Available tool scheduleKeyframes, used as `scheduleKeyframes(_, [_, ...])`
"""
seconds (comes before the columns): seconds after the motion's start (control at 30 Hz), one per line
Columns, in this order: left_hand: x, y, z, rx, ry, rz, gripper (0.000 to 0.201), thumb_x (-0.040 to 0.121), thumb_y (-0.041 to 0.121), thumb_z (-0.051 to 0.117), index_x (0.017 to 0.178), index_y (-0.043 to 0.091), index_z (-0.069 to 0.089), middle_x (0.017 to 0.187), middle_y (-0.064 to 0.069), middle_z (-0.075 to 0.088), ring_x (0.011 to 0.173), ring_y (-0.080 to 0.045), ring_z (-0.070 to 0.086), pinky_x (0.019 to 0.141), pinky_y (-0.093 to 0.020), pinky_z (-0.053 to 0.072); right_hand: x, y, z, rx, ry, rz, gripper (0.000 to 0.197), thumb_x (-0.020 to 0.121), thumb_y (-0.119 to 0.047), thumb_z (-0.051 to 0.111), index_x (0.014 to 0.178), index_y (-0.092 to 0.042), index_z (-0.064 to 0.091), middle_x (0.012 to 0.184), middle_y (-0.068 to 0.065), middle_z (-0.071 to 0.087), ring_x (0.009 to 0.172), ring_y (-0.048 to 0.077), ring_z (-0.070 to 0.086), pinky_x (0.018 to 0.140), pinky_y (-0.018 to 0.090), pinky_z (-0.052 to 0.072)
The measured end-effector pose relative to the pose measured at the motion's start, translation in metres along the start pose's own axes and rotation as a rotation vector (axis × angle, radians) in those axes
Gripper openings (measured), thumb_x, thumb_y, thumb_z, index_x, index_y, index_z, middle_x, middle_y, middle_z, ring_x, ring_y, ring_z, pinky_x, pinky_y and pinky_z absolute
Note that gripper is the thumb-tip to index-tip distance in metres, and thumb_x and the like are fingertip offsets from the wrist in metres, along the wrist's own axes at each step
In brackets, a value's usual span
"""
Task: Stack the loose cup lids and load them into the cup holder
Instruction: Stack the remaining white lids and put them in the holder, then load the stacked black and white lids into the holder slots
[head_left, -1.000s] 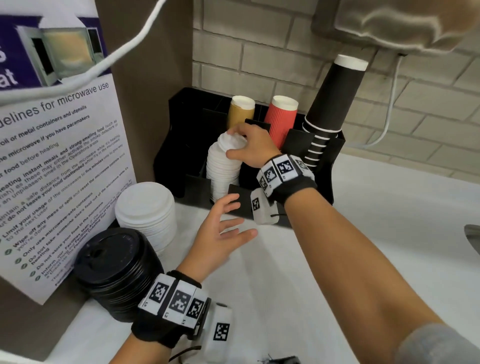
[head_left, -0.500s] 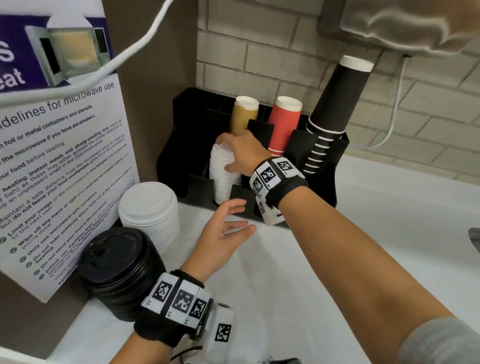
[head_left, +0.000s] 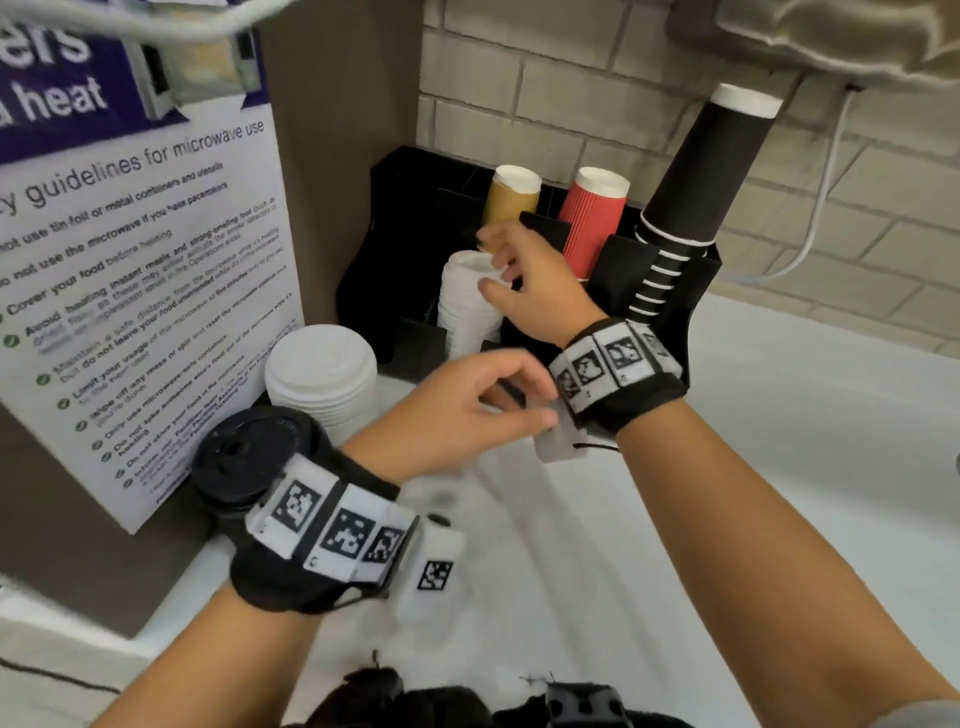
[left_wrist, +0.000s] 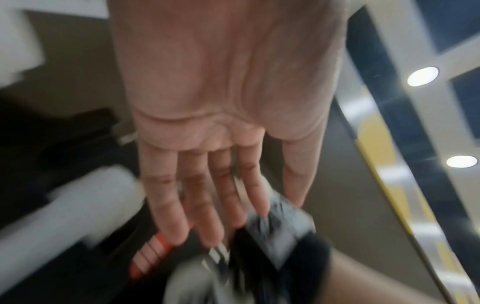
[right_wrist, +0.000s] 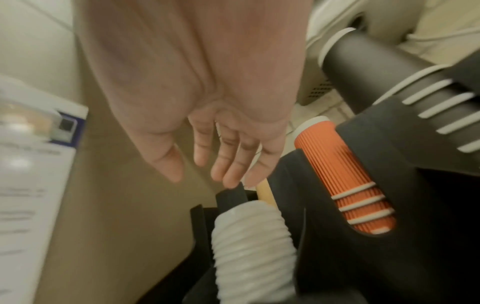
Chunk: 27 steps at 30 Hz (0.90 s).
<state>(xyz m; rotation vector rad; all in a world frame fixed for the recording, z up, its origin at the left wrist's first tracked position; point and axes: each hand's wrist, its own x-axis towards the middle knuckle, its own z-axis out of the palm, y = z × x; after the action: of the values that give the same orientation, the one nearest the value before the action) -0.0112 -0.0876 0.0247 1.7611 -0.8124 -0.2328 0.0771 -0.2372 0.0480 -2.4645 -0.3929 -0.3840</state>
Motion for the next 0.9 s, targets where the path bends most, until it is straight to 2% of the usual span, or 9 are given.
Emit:
scheduleKeyframes(0.07, [-0.005, 0.018, -0.016, 0.086, -0.021, 0.007, 0.008, 0.086, 0.02, 0.071, 0.092, 0.016, 0.067, 0.088, 0.013, 0.066, 0.078, 0.003, 0.062, 0.071, -0.013, 0.048, -0.021, -0.003, -0.002, 0.087, -0.077, 0.082, 0.035, 0.087, -0.007, 0.062, 0.12, -0.007, 0.05, 0.101, 0.007, 0.055, 0.089, 0.023, 0.058, 0.08, 0.03, 0.047])
scheduleKeyframes(0.17, [-0.019, 0.033, -0.04, 0.297, 0.045, -0.009, 0.012, 0.083, 0.029, 0.072, 0.088, 0.02, 0.066, 0.088, 0.011, 0.066, 0.082, -0.004, 0.063, 0.072, -0.018, 0.05, -0.053, -0.008, 0.011, 0.02, -0.387, 0.108, 0.03, 0.088, -0.016, 0.066, 0.115, -0.011, 0.054, 0.104, 0.002, 0.061, 0.094, 0.016, 0.059, 0.074, 0.018, 0.045])
scheduleKeyframes(0.23, [-0.031, 0.035, -0.054, 0.498, 0.115, -0.069, 0.019, 0.08, 0.036, 0.073, 0.09, 0.022, 0.063, 0.094, 0.008, 0.062, 0.087, -0.009, 0.06, 0.069, -0.019, 0.045, -0.07, -0.017, 0.029, -0.011, -0.58, 0.105, 0.033, 0.089, -0.022, 0.066, 0.119, -0.014, 0.056, 0.106, 0.0, 0.059, 0.096, 0.016, 0.059, 0.078, 0.019, 0.046])
scheduleKeyframes(0.43, [-0.064, 0.029, -0.08, 0.887, 0.171, -0.479, 0.041, 0.078, 0.048, 0.072, 0.101, 0.018, 0.056, 0.111, -0.003, 0.053, 0.093, -0.018, 0.05, 0.075, -0.029, 0.034, -0.097, -0.047, 0.085, -0.022, -0.962, 0.076, 0.057, 0.085, -0.036, 0.069, 0.134, -0.019, 0.047, 0.125, 0.002, 0.055, 0.11, 0.018, 0.055, 0.094, 0.03, 0.046])
scheduleKeyframes(0.53, [-0.073, 0.024, -0.084, 0.945, 0.151, -0.613, 0.058, 0.076, 0.05, 0.073, 0.118, 0.013, 0.055, 0.117, -0.008, 0.053, 0.099, -0.021, 0.048, 0.077, -0.029, 0.032, -0.099, -0.056, 0.099, -0.037, -1.013, 0.041, 0.075, 0.083, -0.04, 0.071, 0.143, -0.014, 0.034, 0.132, 0.001, 0.049, 0.117, 0.015, 0.049, 0.095, 0.022, 0.04])
scheduleKeyframes(0.63, [-0.08, 0.018, -0.083, 1.008, 0.047, -0.698, 0.069, 0.075, 0.055, 0.073, 0.123, 0.01, 0.054, 0.115, -0.008, 0.059, 0.103, -0.024, 0.055, 0.077, -0.029, 0.038, -0.099, -0.062, 0.107, 0.082, -0.992, 0.049, 0.07, 0.082, -0.033, 0.074, 0.139, -0.015, 0.037, 0.12, -0.007, 0.048, 0.109, 0.009, 0.048, 0.087, 0.013, 0.037])
scheduleKeyframes(0.73, [-0.085, 0.015, -0.082, 1.047, -0.068, -0.782, 0.073, 0.071, 0.056, 0.076, 0.125, 0.011, 0.055, 0.114, -0.007, 0.061, 0.099, -0.021, 0.054, 0.075, -0.028, 0.038, -0.1, -0.063, 0.112, 0.159, -0.979, 0.098, 0.073, 0.082, -0.032, 0.074, 0.141, -0.016, 0.034, 0.123, 0.0, 0.052, 0.111, 0.015, 0.052, 0.096, 0.025, 0.044])
scheduleKeyframes(0.83, [-0.089, 0.012, -0.079, 1.137, -0.185, -0.823, 0.085, 0.066, 0.058, 0.079, 0.132, 0.016, 0.048, 0.124, -0.008, 0.049, 0.12, -0.028, 0.044, 0.093, -0.033, 0.04, -0.105, -0.061, 0.117, 0.216, -0.975, 0.126, 0.08, 0.082, -0.032, 0.074, 0.145, -0.021, 0.025, 0.114, 0.004, 0.056, 0.105, 0.018, 0.055, 0.095, 0.031, 0.046])
scheduleKeyframes(0.9, [-0.091, 0.009, -0.075, 1.122, -0.227, -0.827, 0.087, 0.066, 0.053, 0.081, 0.135, 0.018, 0.042, 0.129, -0.007, 0.044, 0.122, -0.029, 0.042, 0.096, -0.036, 0.041, -0.109, -0.06, 0.12, 0.24, -0.975, 0.146, 0.078, 0.081, -0.032, 0.075, 0.142, -0.021, 0.026, 0.104, 0.005, 0.057, 0.093, 0.017, 0.056, 0.089, 0.032, 0.047])
